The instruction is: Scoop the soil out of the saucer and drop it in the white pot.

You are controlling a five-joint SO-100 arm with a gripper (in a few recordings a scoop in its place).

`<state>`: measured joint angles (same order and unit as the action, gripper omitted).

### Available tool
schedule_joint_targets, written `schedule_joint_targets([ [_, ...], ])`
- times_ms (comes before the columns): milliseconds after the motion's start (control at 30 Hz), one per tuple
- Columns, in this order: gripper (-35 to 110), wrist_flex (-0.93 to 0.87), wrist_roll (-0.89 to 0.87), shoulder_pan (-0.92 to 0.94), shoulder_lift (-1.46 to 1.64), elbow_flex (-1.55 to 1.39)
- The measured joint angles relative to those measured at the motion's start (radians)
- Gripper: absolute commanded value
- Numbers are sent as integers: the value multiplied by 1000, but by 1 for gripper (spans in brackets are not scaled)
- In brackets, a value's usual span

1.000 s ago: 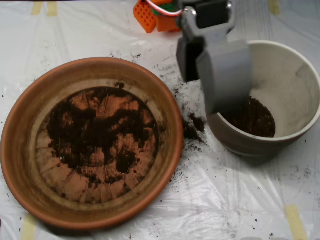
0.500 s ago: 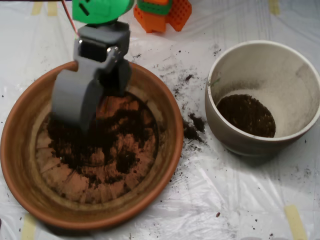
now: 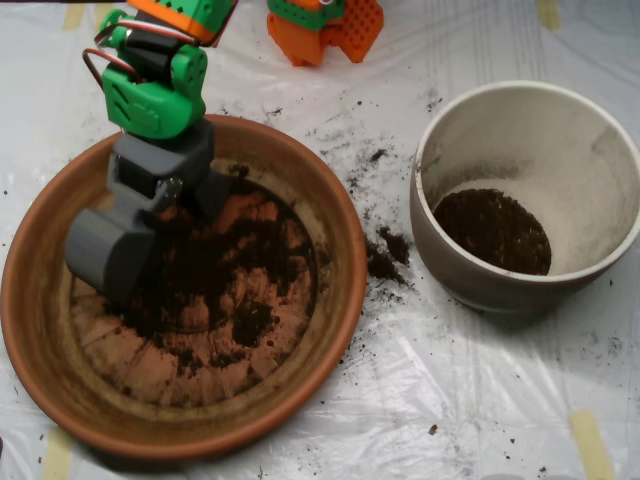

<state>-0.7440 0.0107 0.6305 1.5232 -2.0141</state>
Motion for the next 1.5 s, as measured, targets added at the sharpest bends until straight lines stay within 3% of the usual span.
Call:
schedule_joint_targets([
  [267,40,-11,71,-41,-106,129],
  [700,36,-249,107,-58,-245,354],
  [900,18,-321,109,-55,-285,399],
  [1000,12,-305,100,-37,-293,434],
  [1500,8,-164,149,-8,-324,453],
])
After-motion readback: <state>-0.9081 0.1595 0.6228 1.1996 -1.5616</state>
